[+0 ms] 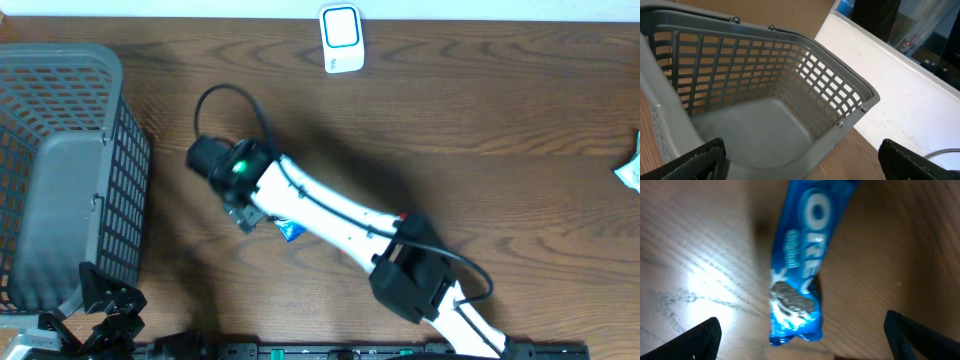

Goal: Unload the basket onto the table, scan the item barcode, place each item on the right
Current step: 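Reach the right gripper down and grasp the blue Oreo pack, then lift the Oreo pack and hold it against the white scanner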

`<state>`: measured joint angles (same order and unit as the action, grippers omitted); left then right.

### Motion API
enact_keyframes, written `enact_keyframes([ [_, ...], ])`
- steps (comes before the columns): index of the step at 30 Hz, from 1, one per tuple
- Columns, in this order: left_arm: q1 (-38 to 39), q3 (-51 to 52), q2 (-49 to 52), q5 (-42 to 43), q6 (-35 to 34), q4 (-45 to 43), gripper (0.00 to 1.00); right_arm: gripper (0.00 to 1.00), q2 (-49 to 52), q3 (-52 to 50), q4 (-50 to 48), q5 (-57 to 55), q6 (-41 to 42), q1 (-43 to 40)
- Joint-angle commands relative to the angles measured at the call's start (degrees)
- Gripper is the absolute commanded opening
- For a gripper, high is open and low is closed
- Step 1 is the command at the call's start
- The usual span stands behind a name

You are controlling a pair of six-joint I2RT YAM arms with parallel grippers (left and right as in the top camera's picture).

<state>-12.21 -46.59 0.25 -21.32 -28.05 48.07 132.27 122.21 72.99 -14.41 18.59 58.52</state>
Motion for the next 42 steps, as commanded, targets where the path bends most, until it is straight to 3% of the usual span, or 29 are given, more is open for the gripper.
enact_keyframes([
  [1,0.2,-0.1,0.0,-0.3,1.0,-0.1,0.98,0.98,0.1,-5.4,-4.7,-9.0,1.8,3.7],
  [7,0.2,-0.1,0.0,-0.3,1.0,-0.1,0.98,0.84,0.1,-14.1,-13.2,-11.7,1.8,4.6],
  [12,0.2,-0.1,0.0,-0.3,1.0,-0.1,0.98,0.84,0.1,-17.7,-19.9,-18.3,1.5,4.5],
  [17,0.2,-0.1,0.0,-0.3,1.0,-0.1,0.98,0.82,0.9,-19.1,-24.7,-18.1,0.7,3.7],
  [19,0.2,-0.1,0.0,-0.3,1.0,-0.1,0.98,0.71,2.2,-19.1,-25.8,-18.2,0.7,3.7],
  [22,0.2,-0.1,0.0,-0.3,1.0,-0.1,0.98,0.26,4.8,-19.1,-26.5,-18.8,1.2,3.7],
  [32,0.2,-0.1,0.0,-0.3,1.0,-0.1,0.98,0.11,8.6,-18.2,-19.5,-26.1,8.2,3.3],
  [34,0.2,-0.1,0.0,-0.3,1.0,-0.1,0.98,0.01,8.5,-15.1,-14.9,-23.7,8.2,3.0],
  [38,0.2,-0.1,0.0,-0.3,1.0,-0.1,0.98,0.01,7.0,-5.6,-4.9,-10.0,3.0,0.5],
  [42,0.2,-0.1,0.0,-0.3,1.0,-0.1,0.98,0.01,4.7,4.2,2.8,18.6,-9.9,-4.6],
])
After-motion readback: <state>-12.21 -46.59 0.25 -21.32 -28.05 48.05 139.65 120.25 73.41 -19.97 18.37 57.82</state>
